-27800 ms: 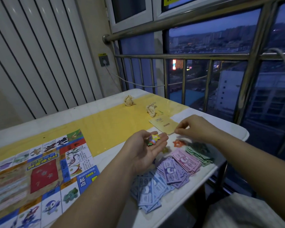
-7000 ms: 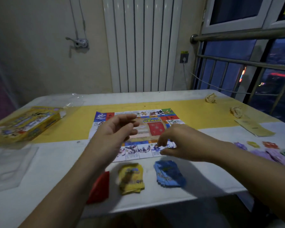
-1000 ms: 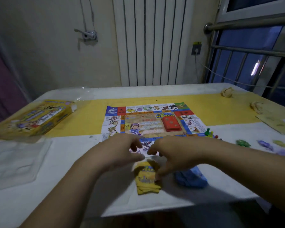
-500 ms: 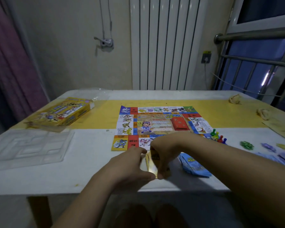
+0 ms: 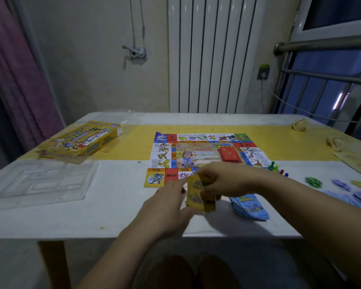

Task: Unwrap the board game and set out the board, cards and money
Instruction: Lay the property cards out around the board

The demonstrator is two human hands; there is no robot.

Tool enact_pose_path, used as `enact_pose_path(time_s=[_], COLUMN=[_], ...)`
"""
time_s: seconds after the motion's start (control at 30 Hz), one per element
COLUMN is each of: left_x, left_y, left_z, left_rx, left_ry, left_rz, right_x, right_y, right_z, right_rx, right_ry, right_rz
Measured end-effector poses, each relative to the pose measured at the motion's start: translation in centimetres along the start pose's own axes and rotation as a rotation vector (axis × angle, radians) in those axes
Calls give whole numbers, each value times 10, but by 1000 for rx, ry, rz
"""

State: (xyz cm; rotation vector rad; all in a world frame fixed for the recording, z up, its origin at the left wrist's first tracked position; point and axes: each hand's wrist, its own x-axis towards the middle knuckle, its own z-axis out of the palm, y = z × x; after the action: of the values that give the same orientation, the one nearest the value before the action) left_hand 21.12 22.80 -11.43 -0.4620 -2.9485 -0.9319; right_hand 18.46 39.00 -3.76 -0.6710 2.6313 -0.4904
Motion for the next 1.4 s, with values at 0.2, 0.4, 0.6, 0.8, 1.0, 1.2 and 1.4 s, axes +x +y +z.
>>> enact_pose_path(time_s=[0.2, 0.4, 0.6, 0.8, 1.0, 1.2, 1.4], left_x=[0, 4, 13, 19, 27, 31, 31], left_y=[22, 24, 40, 38, 24, 19, 37], left_z=[6, -2, -17, -14, -12, -6, -6], left_rx=[15, -113, -1429, -1677, -1788, -1926, -1684], left_ry=[174, 201, -76, -358, -481, -516, -257], left_rz=[209, 221, -82, -87, -83, -51, -252], right_x=[0, -8, -21, -6, -1, -2, -4], right_y=[1, -2, 7, 8, 20, 33, 39], right_z=[11, 6, 2, 17, 12, 12, 15], right_rx=[575, 892, 202, 129, 147, 96, 171], right_ry=[178, 113, 428, 540, 545, 534, 549], right_rz=[-2, -117, -248, -303, -344, -453, -433])
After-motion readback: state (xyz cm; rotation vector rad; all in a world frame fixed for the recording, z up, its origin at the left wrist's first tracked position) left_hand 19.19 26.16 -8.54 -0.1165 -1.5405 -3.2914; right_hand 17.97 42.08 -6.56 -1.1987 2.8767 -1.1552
